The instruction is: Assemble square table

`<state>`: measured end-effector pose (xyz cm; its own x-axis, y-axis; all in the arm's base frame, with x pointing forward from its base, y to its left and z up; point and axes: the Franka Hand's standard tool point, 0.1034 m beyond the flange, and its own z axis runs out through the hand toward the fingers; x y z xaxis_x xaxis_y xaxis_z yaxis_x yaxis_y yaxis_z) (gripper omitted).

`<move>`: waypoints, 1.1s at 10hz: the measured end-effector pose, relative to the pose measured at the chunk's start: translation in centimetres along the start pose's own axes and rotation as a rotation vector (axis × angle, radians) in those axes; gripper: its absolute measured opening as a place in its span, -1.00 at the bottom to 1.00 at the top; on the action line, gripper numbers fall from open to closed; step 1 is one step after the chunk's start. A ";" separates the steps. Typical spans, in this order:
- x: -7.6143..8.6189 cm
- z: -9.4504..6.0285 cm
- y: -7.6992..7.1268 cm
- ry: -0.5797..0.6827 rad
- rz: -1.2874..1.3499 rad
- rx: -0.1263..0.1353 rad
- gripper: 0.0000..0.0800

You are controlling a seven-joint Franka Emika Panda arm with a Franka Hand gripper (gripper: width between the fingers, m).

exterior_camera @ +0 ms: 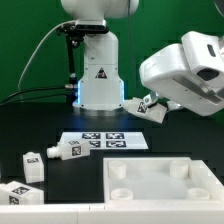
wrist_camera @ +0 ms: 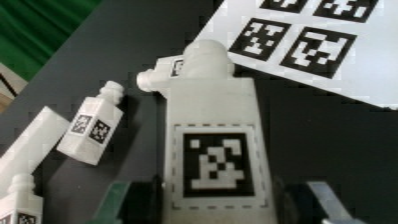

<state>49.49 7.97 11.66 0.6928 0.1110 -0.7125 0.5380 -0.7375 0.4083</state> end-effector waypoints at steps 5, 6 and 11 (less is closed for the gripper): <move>0.3 -2.6 4.3 0.236 0.051 0.249 -0.28; 0.2 -3.2 4.4 0.329 0.050 0.224 -0.28; 1.9 -4.9 3.8 0.583 0.182 0.438 -0.28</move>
Offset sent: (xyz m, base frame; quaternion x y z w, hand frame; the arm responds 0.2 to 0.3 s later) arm 0.0343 -0.0206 0.0371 0.2390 0.1005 0.0240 0.9655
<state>55.20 8.66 14.60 0.9600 0.2073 -0.1881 0.2349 -0.9620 0.1390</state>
